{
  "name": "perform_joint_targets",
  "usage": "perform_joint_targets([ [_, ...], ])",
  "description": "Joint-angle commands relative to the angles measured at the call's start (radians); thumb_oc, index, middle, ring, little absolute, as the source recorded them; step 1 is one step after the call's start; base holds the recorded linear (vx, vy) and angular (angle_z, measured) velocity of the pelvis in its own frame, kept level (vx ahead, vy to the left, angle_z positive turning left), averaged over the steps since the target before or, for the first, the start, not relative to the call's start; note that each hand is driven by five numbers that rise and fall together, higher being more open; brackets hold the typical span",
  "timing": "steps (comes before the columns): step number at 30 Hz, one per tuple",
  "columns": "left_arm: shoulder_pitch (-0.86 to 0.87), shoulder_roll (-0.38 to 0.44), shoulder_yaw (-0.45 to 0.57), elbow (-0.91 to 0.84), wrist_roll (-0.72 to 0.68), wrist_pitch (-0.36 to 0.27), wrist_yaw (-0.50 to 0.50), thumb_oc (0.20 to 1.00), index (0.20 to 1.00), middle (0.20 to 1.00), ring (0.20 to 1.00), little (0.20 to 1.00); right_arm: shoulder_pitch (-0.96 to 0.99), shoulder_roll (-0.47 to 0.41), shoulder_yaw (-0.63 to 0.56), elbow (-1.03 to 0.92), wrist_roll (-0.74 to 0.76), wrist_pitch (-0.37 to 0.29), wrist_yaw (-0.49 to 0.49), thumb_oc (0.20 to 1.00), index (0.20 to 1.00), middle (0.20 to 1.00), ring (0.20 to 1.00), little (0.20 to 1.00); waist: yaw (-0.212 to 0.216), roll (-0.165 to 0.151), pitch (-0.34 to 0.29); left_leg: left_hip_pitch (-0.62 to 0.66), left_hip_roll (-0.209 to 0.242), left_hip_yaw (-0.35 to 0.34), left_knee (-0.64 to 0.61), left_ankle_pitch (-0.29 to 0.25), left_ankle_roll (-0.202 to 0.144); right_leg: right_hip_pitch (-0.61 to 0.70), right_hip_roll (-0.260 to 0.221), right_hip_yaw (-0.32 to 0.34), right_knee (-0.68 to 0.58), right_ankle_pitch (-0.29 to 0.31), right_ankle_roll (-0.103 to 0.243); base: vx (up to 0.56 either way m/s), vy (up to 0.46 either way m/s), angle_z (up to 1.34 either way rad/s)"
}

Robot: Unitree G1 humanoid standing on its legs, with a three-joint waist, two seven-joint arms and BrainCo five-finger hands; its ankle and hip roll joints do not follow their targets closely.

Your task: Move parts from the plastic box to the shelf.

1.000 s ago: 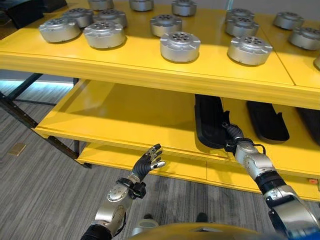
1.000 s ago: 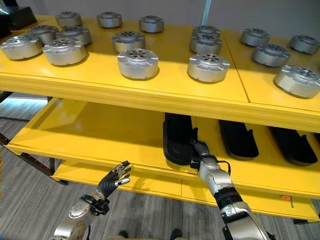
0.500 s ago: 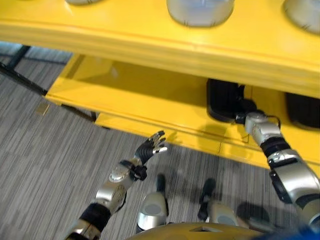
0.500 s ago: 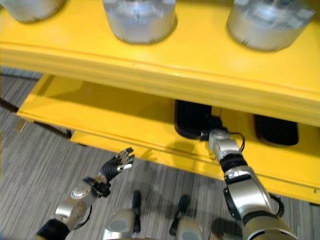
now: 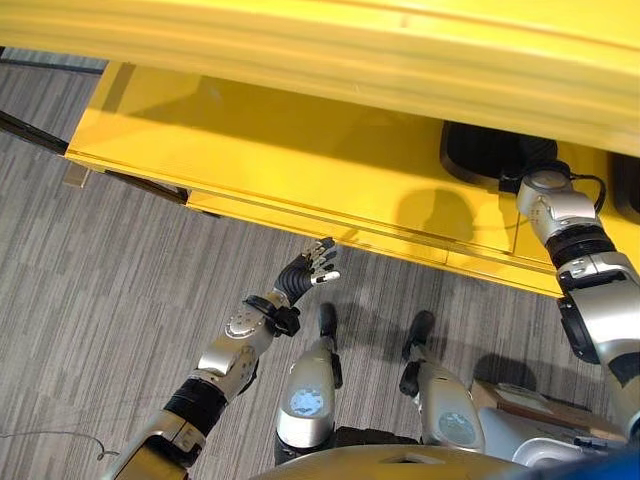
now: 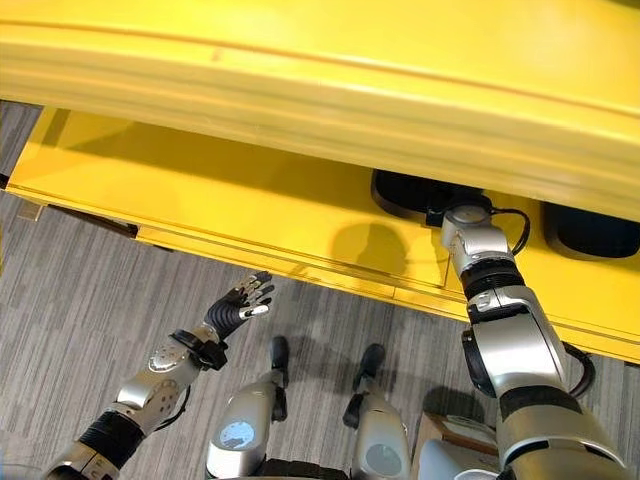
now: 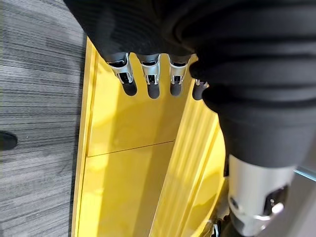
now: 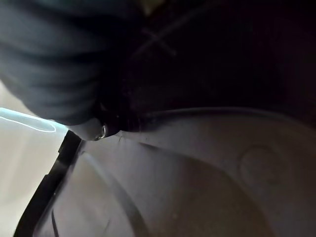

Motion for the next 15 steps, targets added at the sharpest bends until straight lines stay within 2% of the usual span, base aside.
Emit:
perform_joint_targets([
  [1, 0.016, 0.004, -0.042, -0.093, -0.029, -0.051, 0.013, 1.000, 1.000, 1.000, 1.000, 1.000, -0.049, -0.026, 0.036, 0.070, -0.024, -0.004, -0.015, 0.200, 0.200, 0.200, 0.200, 0.200, 0.011, 0.023, -0.019, -0.017, 0.053, 0.038, 0.022, 0.056, -0.030, -0.034, -0.084, 0.014, 0.211, -0.101, 0.064, 0.00, 0.000, 0.00],
  [7, 0.017, 0.004, -0.056, -0.092, -0.037, -0.058, 0.025, 1.000, 1.000, 1.000, 1.000, 1.000, -0.059, -0.025, 0.045, 0.095, -0.037, 0.000, -0.006, 0.200, 0.200, 0.200, 0.200, 0.200, 0.006, 0.030, -0.017, 0.000, 0.052, 0.045, 0.015, 0.056, -0.029, -0.026, -0.090, 0.015, 0.217, -0.102, 0.064, 0.00, 0.000, 0.00],
  [9, 0.019, 0.000, -0.060, -0.084, -0.032, -0.063, 0.025, 1.000, 1.000, 1.000, 1.000, 1.000, -0.060, -0.023, 0.050, 0.093, -0.060, -0.001, -0.023, 0.661, 0.661, 0.661, 0.661, 0.661, 0.005, 0.029, -0.017, 0.005, 0.052, 0.045, 0.011, 0.058, -0.030, -0.023, -0.089, 0.015, 0.216, -0.102, 0.064, 0.00, 0.000, 0.00],
  [10, 0.027, -0.002, -0.059, -0.080, -0.030, -0.069, 0.019, 1.000, 1.000, 1.000, 1.000, 1.000, -0.055, -0.024, 0.056, 0.086, -0.044, 0.003, -0.031, 1.000, 1.000, 1.000, 1.000, 1.000, 0.004, 0.030, -0.019, 0.009, 0.052, 0.046, 0.008, 0.060, -0.030, -0.019, -0.088, 0.017, 0.214, -0.102, 0.063, 0.00, 0.018, -0.03],
  [12, 0.030, -0.003, -0.058, -0.084, -0.034, -0.068, 0.023, 1.000, 1.000, 1.000, 1.000, 1.000, -0.041, -0.015, 0.044, 0.073, 0.010, 0.013, -0.032, 1.000, 1.000, 1.000, 1.000, 1.000, 0.001, 0.029, -0.019, 0.013, 0.053, 0.048, 0.006, 0.059, -0.030, -0.017, -0.089, 0.018, 0.214, -0.102, 0.063, 0.00, 0.019, -0.07],
  [15, 0.041, -0.012, -0.054, -0.082, -0.083, -0.039, 0.019, 1.000, 1.000, 1.000, 1.000, 1.000, -0.023, -0.004, 0.024, 0.059, 0.011, 0.005, -0.065, 1.000, 1.000, 1.000, 1.000, 1.000, -0.003, 0.028, -0.023, 0.022, 0.054, 0.050, 0.005, 0.058, -0.029, -0.010, -0.089, 0.020, 0.212, -0.102, 0.062, 0.00, 0.005, -0.02],
])
